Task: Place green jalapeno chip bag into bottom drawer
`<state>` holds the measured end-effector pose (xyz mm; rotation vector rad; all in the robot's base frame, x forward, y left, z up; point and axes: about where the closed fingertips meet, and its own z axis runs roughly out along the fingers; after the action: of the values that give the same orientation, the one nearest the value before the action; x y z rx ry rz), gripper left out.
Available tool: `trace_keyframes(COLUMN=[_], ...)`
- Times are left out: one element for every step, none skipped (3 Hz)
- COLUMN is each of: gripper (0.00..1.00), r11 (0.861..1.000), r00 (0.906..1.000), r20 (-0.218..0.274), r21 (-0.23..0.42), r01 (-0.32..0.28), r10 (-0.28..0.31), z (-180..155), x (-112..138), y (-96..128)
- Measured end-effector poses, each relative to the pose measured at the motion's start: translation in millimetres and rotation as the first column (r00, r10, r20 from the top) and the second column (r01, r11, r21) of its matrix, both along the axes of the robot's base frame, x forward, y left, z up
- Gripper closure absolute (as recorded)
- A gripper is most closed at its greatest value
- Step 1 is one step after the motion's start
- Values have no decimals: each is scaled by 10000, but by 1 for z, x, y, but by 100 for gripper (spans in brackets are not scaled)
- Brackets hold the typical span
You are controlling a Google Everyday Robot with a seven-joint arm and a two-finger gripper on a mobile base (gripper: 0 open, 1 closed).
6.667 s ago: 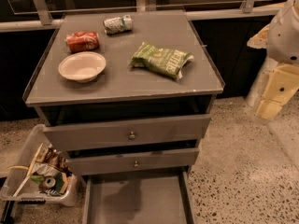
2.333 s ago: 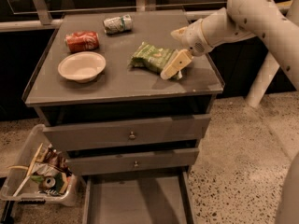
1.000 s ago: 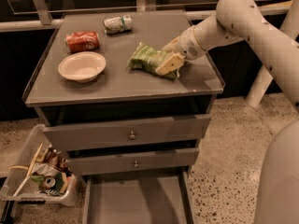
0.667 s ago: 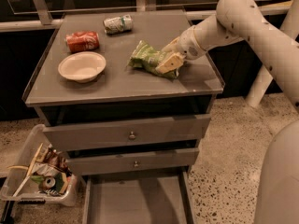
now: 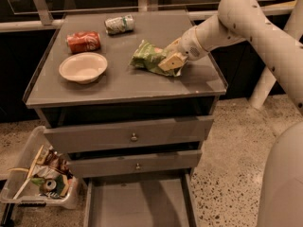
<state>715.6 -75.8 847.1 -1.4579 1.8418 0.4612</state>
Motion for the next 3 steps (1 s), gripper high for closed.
trace_keyframes(gripper=[100,100,100], r11=[9999,9993,9984], r00=[9999,9990,9986], r20=[-76,-281,-202], r21=[74,174,275], r01=[-137,-337,-489], r10=[138,342,494], z=[-3,-3,7], x=[-3,-15,-35], y=[3,2,-4])
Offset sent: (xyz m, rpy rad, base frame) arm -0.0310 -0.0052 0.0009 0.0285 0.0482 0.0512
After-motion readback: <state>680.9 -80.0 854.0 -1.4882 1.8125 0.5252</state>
